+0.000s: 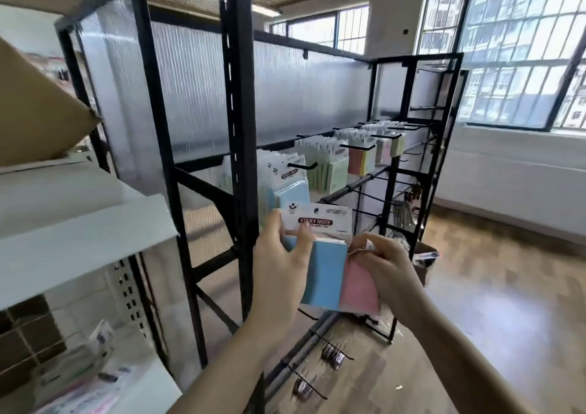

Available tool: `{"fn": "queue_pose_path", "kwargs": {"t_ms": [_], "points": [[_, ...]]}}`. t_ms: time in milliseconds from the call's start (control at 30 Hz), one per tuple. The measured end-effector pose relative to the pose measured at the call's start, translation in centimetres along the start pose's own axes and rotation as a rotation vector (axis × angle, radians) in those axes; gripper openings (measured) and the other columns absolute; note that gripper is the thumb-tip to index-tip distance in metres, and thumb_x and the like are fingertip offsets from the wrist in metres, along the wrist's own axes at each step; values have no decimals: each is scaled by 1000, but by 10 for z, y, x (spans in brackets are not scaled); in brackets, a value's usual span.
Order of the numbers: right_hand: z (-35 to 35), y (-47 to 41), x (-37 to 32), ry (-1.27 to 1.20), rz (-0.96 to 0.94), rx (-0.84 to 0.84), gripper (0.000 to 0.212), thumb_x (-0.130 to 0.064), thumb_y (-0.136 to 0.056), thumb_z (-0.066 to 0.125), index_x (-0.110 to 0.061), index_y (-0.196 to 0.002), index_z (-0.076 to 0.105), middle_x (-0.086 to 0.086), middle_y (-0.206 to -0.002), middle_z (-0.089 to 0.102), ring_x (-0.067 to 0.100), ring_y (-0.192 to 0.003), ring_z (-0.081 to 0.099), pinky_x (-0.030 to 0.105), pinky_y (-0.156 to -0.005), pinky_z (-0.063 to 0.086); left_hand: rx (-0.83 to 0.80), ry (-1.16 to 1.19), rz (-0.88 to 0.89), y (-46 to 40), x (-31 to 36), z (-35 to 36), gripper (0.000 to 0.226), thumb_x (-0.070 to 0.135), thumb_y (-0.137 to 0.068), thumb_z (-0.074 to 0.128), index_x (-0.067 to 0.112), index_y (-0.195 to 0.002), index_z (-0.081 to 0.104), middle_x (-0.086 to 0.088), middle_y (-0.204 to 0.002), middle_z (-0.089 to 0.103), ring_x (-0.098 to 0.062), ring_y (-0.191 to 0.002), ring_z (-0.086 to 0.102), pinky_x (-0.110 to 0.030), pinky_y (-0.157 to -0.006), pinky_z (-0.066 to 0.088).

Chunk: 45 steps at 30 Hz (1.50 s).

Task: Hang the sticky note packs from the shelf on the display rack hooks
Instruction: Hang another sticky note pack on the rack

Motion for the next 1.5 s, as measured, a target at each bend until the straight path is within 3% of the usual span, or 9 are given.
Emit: {"fn": "queue_pose_path", "kwargs": {"t_ms": [167, 267, 400, 600, 767, 967, 1133, 1300, 1500], "points": [[-14, -42, 10, -73, -1, -222, 11, -23, -86, 57, -25, -84, 67, 0, -76, 70, 17, -65, 64, 27, -56, 47, 99, -27, -53, -19, -4, 25, 17, 35, -92, 58, 18, -92, 55, -5, -82, 60, -6, -73, 53, -8, -62, 39], [-23, -66, 15, -109, -10, -325, 26, -44, -79, 66, -19, -88, 66, 6, -84, 72, 20, -70, 65, 35, -63, 49, 188, -68, -62, -29, -4, 39, 25, 34, -90, 59, 11, -83, 52, -13, -75, 60, -5, -56, 44, -8, -56, 37], [-29, -94, 12, -146, -75, -373, 45, -55, -76, 62, -10, -84, 62, 4, -74, 63, 18, -65, 54, 33, -61, 41, 335, -139, -22, -41, 2, 51, 27, 27, -90, 61, 4, -80, 51, -14, -75, 58, -10, -58, 44, -13, -56, 37], [-29, -131, 0, -71, -217, -443, 38, -43, -87, 61, -6, -78, 61, 0, -63, 56, 14, -58, 45, 29, -56, 34, 503, -177, -4, -53, 10, 61, 28, 27, -89, 64, 7, -74, 51, 5, -63, 53, -2, -54, 45, -13, -53, 37], [-22, -148, -11, -75, -311, -516, 24, -29, -91, 62, -8, -81, 68, 13, -78, 71, 40, -74, 63, 38, -64, 47, 580, -223, -34, -60, 12, 61, 31, 31, -89, 63, 13, -69, 48, 9, -60, 51, -2, -53, 44, -14, -52, 35], [-25, -159, -6, -78, -341, -506, 19, -27, -92, 61, -17, -78, 70, -4, -75, 73, 16, -68, 67, 22, -57, 45, 563, -290, 25, -68, 14, 67, 39, 31, -91, 62, 12, -64, 40, -9, -60, 55, -2, -50, 40, -12, -50, 33], [-27, -170, 2, -73, -326, -496, 22, -23, -92, 60, -5, -83, 70, 9, -80, 73, 33, -80, 67, 45, -72, 53, 509, -253, -7, -77, 6, 73, 42, 39, -91, 56, 17, -64, 34, -24, -72, 61, -32, -60, 54, -18, -48, 34], [-21, -181, 3, -76, -322, -510, 22, -24, -92, 62, -10, -78, 69, 2, -75, 72, 17, -66, 64, 28, -58, 44, 498, -166, -10, -82, 1, 75, 41, 37, -94, 54, 20, -63, 33, 6, -52, 49, -16, -55, 49, -18, -43, 31], [-9, -185, 7, -89, -324, -567, 21, -23, -92, 62, -15, -74, 69, -1, -71, 71, 5, -60, 57, 22, -57, 41, 499, -141, -17, -82, -7, 64, 46, 34, -95, 55, 22, -58, 30, 8, -52, 29, -11, -52, 33, -27, -50, 29]]}}
Point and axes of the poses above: each hand's wrist, its own y-axis away from the middle knuckle, its own z-axis out of the palm, x = y × z, the point moved 3 cm from there along -y, towards the middle knuckle
